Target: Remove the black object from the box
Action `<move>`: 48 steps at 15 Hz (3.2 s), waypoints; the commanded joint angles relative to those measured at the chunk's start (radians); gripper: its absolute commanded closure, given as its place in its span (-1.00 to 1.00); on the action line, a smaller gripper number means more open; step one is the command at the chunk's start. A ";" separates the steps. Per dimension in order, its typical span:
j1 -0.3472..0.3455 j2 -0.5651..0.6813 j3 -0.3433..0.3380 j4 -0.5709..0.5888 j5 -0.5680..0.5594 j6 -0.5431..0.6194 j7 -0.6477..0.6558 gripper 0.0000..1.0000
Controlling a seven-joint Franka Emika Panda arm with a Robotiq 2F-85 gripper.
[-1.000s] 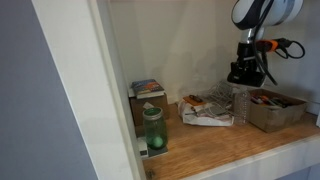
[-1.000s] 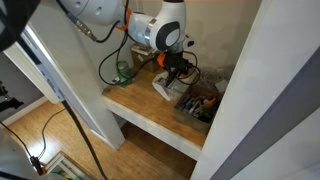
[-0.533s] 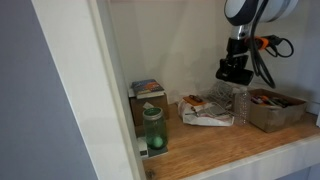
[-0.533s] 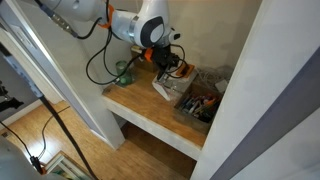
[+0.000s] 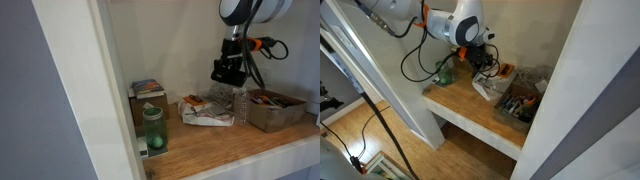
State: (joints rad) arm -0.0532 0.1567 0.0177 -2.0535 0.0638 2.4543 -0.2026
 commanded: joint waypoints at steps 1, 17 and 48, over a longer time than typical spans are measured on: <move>0.005 0.000 -0.005 0.001 0.001 -0.002 0.001 -0.01; 0.143 0.522 -0.060 0.595 -0.100 -0.079 0.430 0.49; 0.077 0.966 -0.095 1.126 -0.096 -0.295 0.364 -0.35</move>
State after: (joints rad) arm 0.0304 1.0867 -0.0784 -1.0036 -0.0201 2.2012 0.1762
